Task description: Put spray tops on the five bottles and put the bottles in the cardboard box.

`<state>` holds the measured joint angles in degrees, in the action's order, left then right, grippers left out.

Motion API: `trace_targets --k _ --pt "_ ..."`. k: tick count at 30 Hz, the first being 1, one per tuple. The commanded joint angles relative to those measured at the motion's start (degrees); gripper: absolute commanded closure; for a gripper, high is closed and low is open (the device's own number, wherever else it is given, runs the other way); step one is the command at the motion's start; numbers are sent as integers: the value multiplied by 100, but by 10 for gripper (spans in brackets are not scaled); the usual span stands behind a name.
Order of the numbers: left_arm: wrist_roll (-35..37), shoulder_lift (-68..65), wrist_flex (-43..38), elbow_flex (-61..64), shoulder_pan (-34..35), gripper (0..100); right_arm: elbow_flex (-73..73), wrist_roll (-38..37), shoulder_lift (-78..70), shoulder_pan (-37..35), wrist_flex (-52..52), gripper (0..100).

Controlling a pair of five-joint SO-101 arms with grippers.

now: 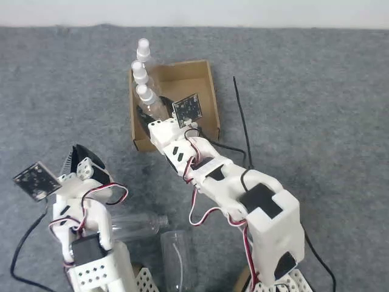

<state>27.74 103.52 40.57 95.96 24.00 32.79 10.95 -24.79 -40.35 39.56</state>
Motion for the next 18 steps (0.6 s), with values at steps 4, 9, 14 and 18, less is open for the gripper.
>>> trace_targets --k 4,9,14,18 --pt "-53 114 -167 -57 44 974 -273 9 -13 57 66 987" --pt "-53 114 -167 -57 44 974 -273 9 -22 57 48 958" --pt "-53 114 -167 -57 44 974 -273 9 -31 4 -13 831" --pt "-53 114 -167 -57 44 974 -273 9 22 -119 -400 811"
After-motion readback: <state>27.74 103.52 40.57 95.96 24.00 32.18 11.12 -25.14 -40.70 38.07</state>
